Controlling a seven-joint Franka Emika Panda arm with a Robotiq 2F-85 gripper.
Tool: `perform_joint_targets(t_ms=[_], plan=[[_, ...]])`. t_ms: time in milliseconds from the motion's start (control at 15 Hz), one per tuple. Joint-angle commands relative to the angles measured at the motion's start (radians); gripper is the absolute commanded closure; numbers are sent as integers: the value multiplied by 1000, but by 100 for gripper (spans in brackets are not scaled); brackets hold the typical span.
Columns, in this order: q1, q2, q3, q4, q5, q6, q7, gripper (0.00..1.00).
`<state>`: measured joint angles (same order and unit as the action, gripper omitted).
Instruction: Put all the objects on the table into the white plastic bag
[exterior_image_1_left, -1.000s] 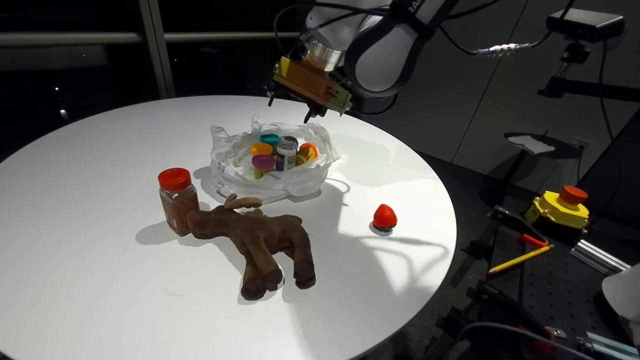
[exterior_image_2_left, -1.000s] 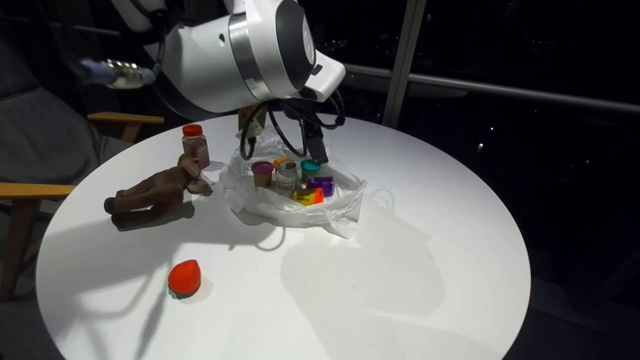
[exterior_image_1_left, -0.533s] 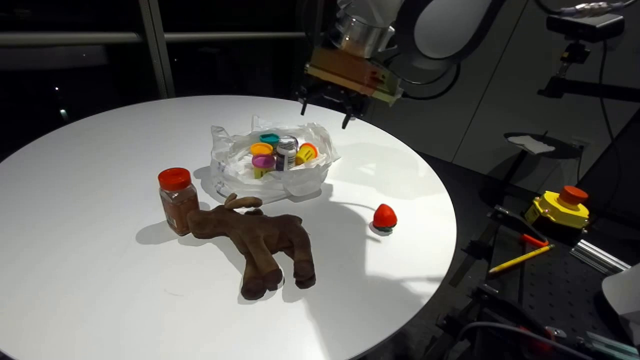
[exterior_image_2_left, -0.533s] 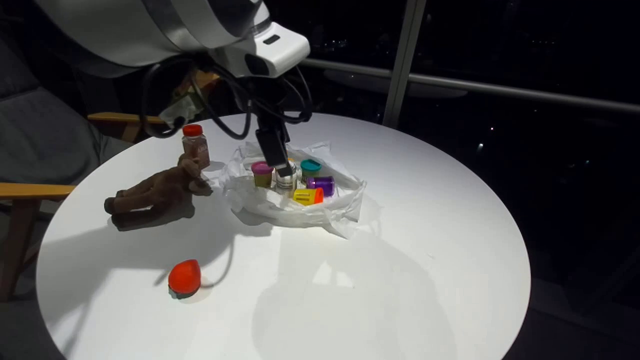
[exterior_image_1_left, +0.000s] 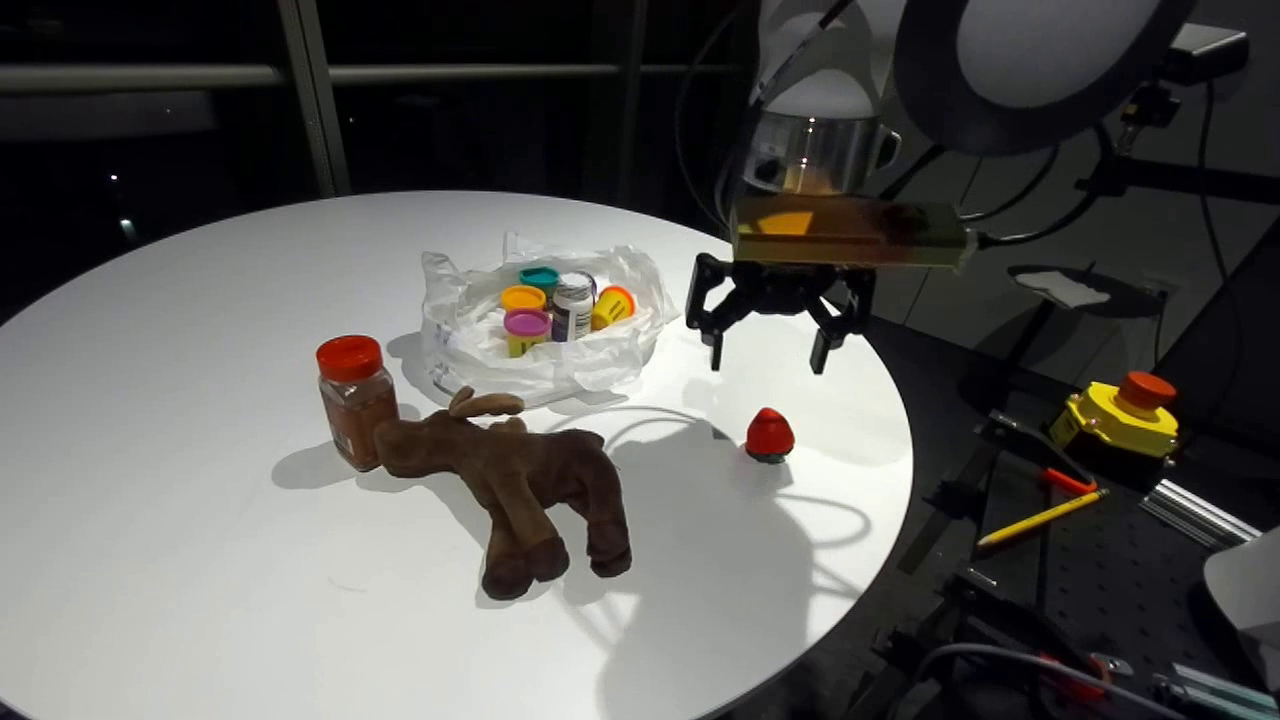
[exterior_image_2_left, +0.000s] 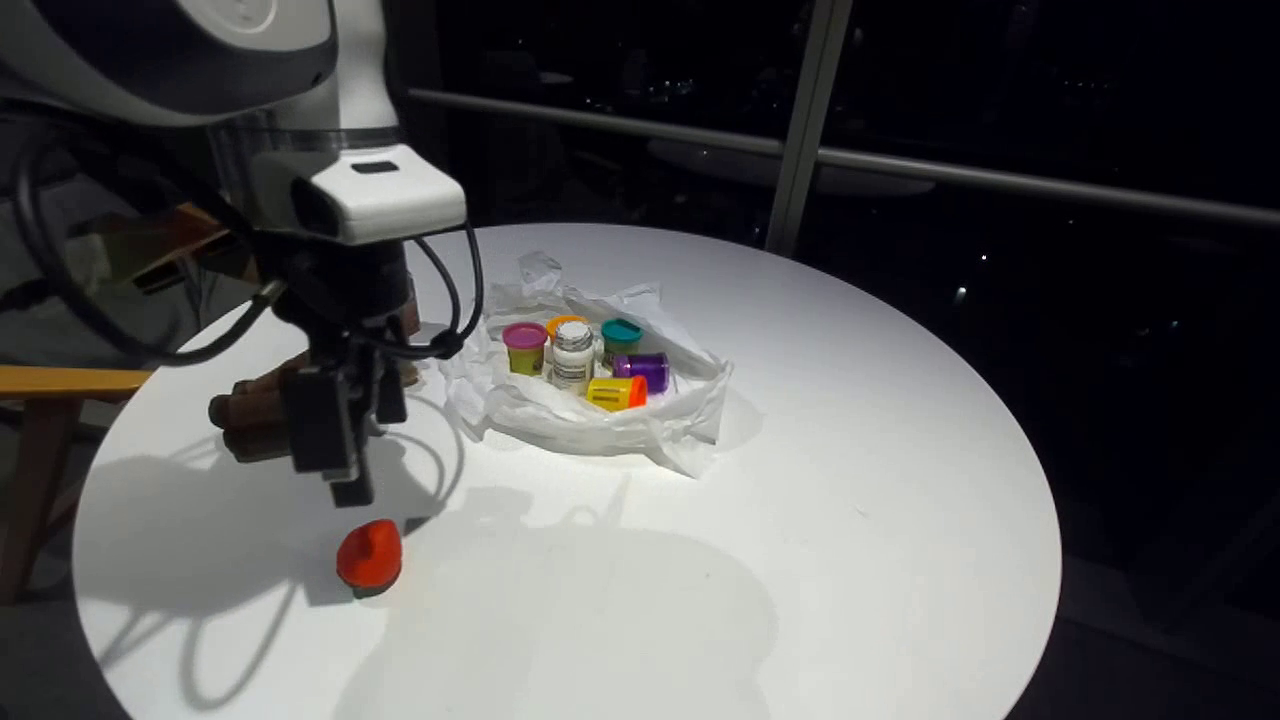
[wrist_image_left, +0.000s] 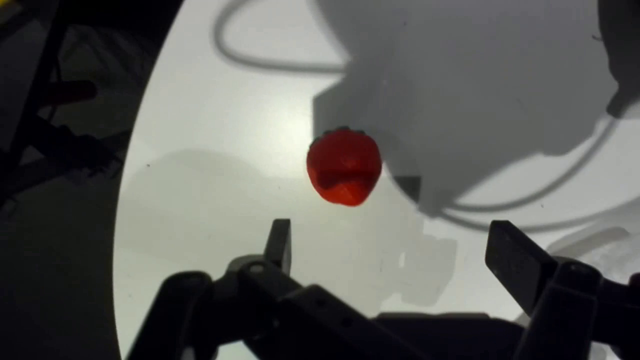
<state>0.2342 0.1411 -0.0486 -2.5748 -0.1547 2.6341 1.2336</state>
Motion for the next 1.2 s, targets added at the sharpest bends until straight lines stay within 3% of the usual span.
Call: perform_joint_targets(t_ms=[0, 333, 733, 1133], plan=[[-43, -14, 60, -27, 79, -75, -93, 0], [-71, 40, 52, -15, 58, -58, -164, 0], [-114, 118, 66, 0, 116, -7, -403, 0], [-107, 173, 75, 13, 186, 90, -603, 0]])
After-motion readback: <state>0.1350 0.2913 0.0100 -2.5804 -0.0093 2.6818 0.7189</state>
